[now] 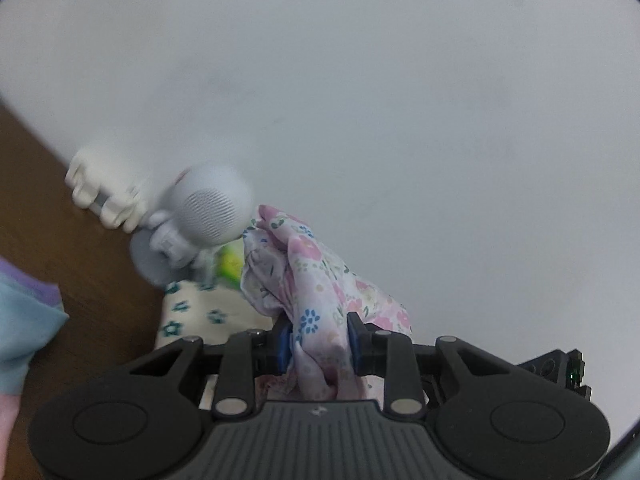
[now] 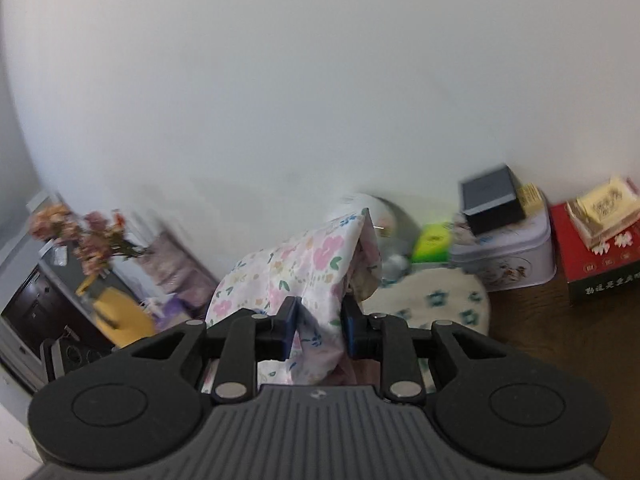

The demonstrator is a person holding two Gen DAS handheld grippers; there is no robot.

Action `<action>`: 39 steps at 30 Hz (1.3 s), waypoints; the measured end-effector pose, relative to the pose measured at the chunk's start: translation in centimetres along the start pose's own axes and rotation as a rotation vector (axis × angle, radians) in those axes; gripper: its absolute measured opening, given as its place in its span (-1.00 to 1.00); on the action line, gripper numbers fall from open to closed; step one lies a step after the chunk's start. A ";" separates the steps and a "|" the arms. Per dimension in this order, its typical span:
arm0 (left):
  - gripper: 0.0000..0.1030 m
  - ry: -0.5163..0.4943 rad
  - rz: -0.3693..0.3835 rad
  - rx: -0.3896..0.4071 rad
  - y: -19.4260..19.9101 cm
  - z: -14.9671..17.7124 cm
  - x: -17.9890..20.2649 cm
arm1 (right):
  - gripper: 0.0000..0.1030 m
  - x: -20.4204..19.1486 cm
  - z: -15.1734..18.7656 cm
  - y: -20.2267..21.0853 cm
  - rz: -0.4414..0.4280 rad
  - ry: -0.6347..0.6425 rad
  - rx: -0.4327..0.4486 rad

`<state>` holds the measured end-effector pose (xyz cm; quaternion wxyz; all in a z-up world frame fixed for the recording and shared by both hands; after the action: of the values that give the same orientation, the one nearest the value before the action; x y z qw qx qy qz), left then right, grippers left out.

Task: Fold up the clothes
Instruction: 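Lift and carry the bundle with both grippers toward the clothes stack, then lower the bundle onto the folded clothes stack and open both grippers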

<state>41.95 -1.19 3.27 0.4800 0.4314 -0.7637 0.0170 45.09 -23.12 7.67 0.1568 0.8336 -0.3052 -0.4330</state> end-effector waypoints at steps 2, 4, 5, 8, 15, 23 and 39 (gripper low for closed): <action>-0.53 0.020 -0.011 -0.015 -1.5 0.0 -1.3 | -0.53 2.2 0.0 -2.1 0.017 -0.037 -0.007; -0.53 0.031 -0.016 -0.025 -2.5 0.2 -2.4 | -0.50 3.7 0.5 -3.1 0.016 -0.064 0.004; -0.52 0.028 -0.013 -0.021 -2.4 0.4 -2.7 | -0.48 4.2 0.7 -3.3 0.005 -0.079 0.013; -0.42 0.049 0.003 -0.014 -2.4 0.7 -3.7 | -0.40 5.1 1.3 -3.8 -0.015 -0.093 0.036; 0.43 -0.001 0.016 0.035 -1.0 0.6 -3.1 | 0.38 4.7 1.9 -1.8 0.023 -0.092 0.164; 0.38 -0.060 -0.057 0.067 -0.2 0.5 -1.5 | 0.13 -1.4 3.1 1.4 0.236 0.183 0.428; -0.30 -0.075 -0.105 -0.018 -2.5 1.5 -3.3 | -0.61 0.0 5.4 -8.4 0.483 0.331 0.221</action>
<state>43.12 -1.24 -0.95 0.4549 0.4668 -0.7577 -0.0314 43.78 -16.73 0.15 0.2111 0.8081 -0.5099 -0.2058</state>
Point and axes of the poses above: each gripper's, at about its wrist camera, not at the fingertips, and y roughly against the way its jaws point, x to its right, z to its underside, the point moved 1 cm from there along -y, roughly the way its jaws point, and after that the axes turned 12 degrees about -x, right-handed, at the moved point
